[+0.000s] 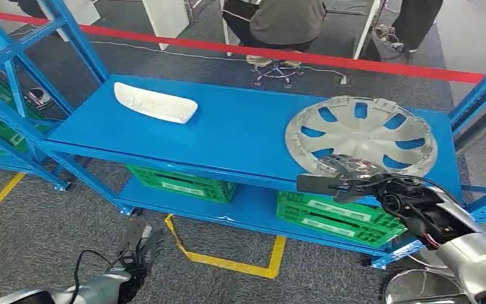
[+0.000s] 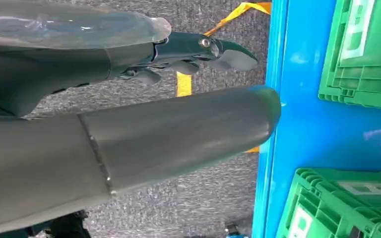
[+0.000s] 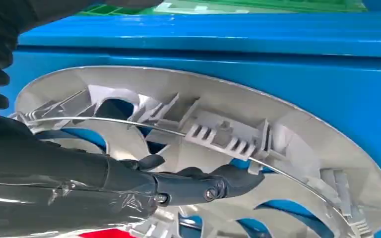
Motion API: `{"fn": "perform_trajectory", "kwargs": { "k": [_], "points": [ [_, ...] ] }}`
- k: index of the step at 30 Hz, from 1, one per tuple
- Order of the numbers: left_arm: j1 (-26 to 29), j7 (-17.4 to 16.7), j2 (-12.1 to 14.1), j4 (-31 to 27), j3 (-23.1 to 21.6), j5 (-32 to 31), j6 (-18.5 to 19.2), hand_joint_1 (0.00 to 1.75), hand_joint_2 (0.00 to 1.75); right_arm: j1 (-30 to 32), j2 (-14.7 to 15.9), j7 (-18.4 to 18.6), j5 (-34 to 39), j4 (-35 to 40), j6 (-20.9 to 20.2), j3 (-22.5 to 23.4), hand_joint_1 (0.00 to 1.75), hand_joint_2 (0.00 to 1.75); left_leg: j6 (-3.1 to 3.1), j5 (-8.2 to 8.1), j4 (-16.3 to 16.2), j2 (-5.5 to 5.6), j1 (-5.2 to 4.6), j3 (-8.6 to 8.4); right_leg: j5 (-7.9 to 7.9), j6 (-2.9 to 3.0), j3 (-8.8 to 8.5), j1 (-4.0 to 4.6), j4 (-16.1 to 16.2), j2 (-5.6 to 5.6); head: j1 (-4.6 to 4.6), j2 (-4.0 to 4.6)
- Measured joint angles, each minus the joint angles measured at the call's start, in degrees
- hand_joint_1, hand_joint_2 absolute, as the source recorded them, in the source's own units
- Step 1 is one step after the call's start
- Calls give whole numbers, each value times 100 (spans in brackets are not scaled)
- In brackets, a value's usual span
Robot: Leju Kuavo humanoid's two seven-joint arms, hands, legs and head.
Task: Take the parts from the cabinet and place them on the table.
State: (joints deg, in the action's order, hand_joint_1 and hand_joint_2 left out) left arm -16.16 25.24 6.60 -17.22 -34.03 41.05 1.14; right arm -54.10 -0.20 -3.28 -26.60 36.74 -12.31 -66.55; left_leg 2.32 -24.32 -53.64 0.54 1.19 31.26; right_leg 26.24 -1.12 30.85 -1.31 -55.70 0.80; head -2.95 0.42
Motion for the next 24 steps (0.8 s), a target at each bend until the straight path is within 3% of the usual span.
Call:
{"fn": "perform_trajectory", "kwargs": {
  "k": [8, 24],
  "points": [
    [0, 7, 0, 0, 0, 92, 0, 0, 0, 17, -68, -41, 610, -124, -339, 28, 0, 175, 0, 0, 0, 0, 0, 0, 0, 0, -1, 0, 0, 0, 0, 0],
    [1, 15, 7, 0, 0, 109, -4, 0, 0, 75, -295, -206, 830, -212, -389, 0, 0, 175, 0, 0, 0, -3, 1, -1, 0, 0, 0, 0, 0, 3, 2, 0]
  ]
}}
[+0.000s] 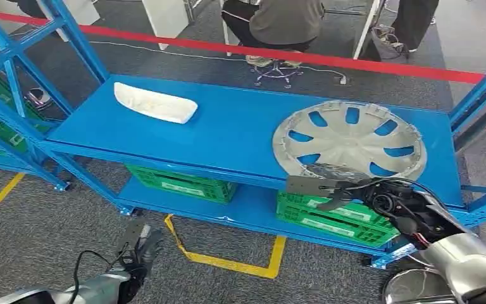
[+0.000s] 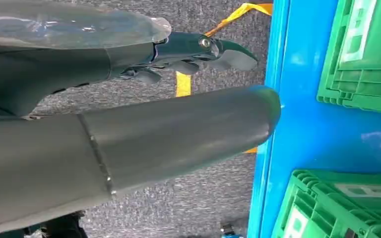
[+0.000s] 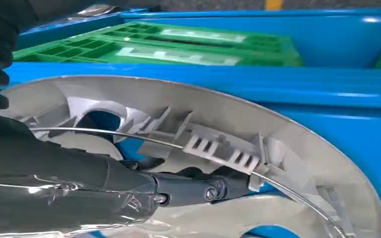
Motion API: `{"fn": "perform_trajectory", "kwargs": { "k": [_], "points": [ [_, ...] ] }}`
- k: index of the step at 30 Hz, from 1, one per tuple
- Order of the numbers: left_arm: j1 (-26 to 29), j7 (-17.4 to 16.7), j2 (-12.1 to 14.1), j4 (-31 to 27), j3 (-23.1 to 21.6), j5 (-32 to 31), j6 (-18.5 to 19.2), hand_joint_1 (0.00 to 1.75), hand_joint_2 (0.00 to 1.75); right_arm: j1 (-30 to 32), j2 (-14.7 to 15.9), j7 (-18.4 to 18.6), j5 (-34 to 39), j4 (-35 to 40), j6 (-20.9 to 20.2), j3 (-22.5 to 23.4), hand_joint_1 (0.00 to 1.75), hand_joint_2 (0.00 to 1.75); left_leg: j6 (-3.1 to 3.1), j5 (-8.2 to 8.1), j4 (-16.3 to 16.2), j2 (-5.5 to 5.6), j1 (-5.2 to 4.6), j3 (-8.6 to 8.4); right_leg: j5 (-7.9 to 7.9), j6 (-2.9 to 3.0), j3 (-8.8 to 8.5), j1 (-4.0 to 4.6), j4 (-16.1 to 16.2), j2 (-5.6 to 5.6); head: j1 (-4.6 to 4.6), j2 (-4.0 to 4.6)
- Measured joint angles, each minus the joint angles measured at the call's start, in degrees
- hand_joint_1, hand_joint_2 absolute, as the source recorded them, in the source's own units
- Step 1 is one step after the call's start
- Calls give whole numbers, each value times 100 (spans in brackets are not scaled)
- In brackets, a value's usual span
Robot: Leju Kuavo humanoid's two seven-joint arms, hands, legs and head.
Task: Take the parts from the cabinet and place them on the table.
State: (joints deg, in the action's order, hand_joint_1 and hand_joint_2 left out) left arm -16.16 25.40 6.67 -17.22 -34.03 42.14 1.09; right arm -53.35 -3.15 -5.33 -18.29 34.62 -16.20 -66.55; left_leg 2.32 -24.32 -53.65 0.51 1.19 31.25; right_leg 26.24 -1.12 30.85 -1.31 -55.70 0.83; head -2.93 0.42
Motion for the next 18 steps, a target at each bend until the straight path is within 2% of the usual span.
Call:
{"fn": "perform_trajectory", "kwargs": {
  "k": [14, 18],
  "points": [
    [-75, -70, -33, 0, 0, -42, -7, 0, 0, 105, -428, -100, -48, -85, 262, -96, 0, 175, 0, 0, 0, -1, 0, 1, 0, 0, 2, 1, 0, 1, 0, 0],
    [-89, -76, -35, 0, -4, -4, -46, 0, 0, 134, -568, -50, -332, -116, 531, -133, 0, 175, 0, 0, 0, -1, 0, 1, 0, 0, 1, 1, 0, 1, -2, 0]
  ]
}}
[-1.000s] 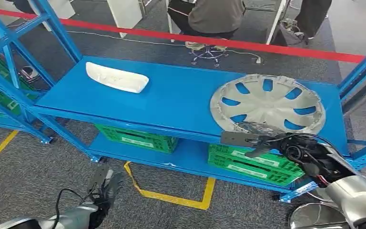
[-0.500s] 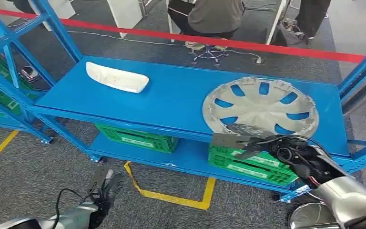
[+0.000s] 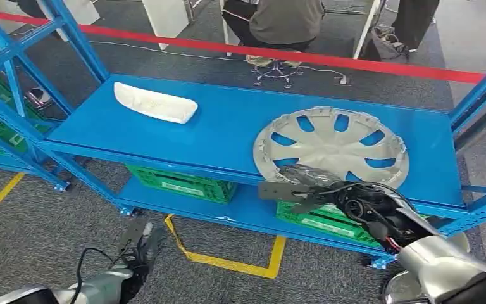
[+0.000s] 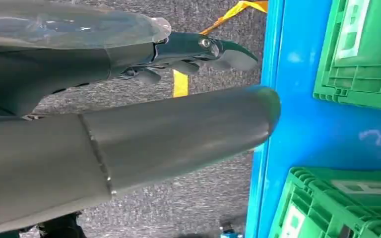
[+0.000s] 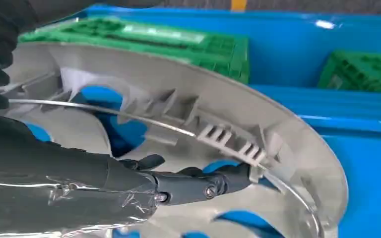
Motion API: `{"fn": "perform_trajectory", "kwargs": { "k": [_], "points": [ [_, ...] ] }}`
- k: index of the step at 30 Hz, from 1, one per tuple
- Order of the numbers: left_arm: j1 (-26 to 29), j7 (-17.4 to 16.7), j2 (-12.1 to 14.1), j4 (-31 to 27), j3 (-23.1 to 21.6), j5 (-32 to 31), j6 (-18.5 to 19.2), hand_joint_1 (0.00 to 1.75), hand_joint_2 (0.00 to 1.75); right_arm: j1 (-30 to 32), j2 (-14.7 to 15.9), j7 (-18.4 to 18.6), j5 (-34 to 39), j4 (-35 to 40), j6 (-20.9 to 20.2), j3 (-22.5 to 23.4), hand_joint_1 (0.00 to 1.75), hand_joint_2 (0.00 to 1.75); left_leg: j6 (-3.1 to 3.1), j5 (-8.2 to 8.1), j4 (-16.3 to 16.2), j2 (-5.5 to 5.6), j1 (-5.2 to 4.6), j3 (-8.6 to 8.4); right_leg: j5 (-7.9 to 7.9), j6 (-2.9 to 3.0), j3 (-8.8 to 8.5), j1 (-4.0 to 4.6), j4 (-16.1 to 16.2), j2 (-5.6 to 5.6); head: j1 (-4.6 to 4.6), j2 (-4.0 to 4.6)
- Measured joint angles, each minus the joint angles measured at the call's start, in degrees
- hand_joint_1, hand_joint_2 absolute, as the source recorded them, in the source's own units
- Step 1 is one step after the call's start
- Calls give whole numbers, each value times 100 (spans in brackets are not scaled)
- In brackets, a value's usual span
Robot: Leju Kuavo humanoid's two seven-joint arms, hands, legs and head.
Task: Take the parts from the cabinet and place them on the table.
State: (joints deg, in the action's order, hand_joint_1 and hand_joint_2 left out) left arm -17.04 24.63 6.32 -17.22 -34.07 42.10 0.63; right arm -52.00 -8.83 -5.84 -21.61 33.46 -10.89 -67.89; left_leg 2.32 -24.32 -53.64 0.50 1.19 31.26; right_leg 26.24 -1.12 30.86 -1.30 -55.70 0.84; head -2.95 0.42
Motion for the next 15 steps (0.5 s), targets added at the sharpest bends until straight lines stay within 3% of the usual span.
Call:
{"fn": "perform_trajectory", "kwargs": {
  "k": [8, 15],
  "points": [
    [1, 22, -7, 0, -7, 33, -24, 0, 0, 38, -155, 85, -369, -109, 204, -109, 0, 175, 0, 0, 0, 0, 0, 0, 0, 0, 0, 0, 0, -1, 0, 0],
    [3, 22, -9, 0, -15, 52, -37, 0, 0, 118, -203, 459, -1128, -251, 451, -311, 0, 175, 0, 0, 0, 1, 0, 0, 0, 0, 0, 0, 0, -2, 2, 0]
  ]
}}
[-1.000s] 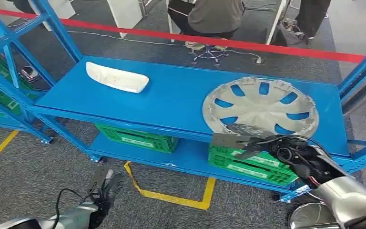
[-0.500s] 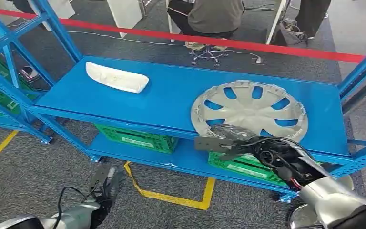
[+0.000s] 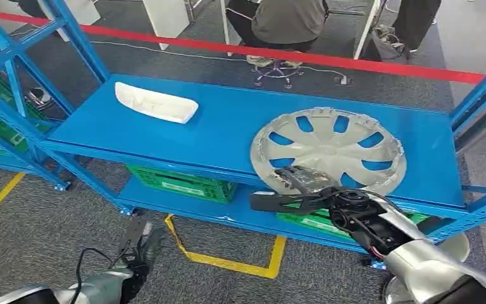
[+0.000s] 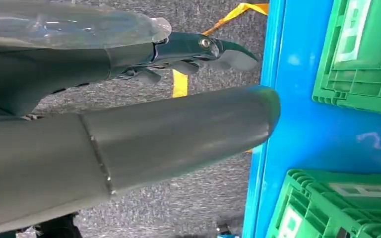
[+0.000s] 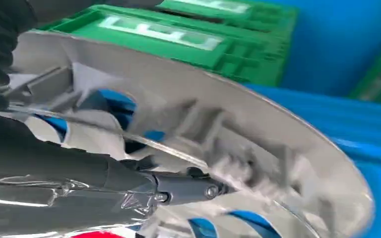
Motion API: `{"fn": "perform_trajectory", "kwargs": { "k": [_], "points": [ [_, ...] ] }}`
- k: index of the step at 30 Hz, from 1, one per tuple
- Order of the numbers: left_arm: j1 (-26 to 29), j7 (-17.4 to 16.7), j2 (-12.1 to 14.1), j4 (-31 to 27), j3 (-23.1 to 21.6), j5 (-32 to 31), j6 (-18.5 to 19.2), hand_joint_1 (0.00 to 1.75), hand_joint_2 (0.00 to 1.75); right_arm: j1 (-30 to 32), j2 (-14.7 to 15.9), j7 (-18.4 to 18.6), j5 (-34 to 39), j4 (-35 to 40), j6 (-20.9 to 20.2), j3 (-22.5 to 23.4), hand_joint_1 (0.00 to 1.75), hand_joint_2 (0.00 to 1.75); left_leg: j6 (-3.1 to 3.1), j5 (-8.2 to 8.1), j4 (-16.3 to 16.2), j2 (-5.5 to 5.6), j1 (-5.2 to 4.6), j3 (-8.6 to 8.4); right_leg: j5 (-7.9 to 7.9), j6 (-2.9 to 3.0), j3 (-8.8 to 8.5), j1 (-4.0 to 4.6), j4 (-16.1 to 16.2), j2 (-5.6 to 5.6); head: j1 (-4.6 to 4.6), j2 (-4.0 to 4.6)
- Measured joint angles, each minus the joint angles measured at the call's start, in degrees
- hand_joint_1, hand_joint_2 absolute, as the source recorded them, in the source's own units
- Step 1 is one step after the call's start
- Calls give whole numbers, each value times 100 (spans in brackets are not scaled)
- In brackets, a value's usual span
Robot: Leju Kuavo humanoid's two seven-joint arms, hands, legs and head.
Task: Take the parts from the cabinet and place them on the table.
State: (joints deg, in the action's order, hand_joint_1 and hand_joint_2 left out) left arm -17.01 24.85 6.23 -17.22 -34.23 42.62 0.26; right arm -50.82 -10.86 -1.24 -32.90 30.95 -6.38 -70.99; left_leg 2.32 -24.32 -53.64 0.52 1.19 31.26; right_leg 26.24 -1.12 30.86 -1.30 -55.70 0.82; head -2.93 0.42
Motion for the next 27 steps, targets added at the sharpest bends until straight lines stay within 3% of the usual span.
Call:
{"fn": "perform_trajectory", "kwargs": {
  "k": [18, 19, 20, 27],
  "points": [
    [-10, -61, -13, 0, -9, 13, -26, 0, 0, -2, -9, 299, -719, -197, 124, -107, 0, 175, 0, 0, -2, -1, 0, -11, 0, 0, -9, 0, 1, 0, 0, 0],
    [-13, -63, -13, 0, -11, 13, -26, 0, 0, -1, -9, 336, -780, -201, 142, -107, 12, 175, 0, 0, -2, -1, 0, -11, 0, 0, -10, 0, 1, 0, 0, 0],
    [-18, -66, -15, 0, -15, 11, -26, 0, 0, 1, -9, 360, -828, -208, 151, -107, 175, 175, 0, 0, -2, -1, 0, -12, 0, 0, -11, 0, 1, 0, 0, 0],
    [-43, -68, -35, 0, -59, 2, -26, 0, 0, 22, -9, 544, -1193, -243, 243, -109, 175, 175, 0, 0, -5, -1, 0, -21, -2, 1, -22, 0, 1, 0, -2, 0]
  ]
}}
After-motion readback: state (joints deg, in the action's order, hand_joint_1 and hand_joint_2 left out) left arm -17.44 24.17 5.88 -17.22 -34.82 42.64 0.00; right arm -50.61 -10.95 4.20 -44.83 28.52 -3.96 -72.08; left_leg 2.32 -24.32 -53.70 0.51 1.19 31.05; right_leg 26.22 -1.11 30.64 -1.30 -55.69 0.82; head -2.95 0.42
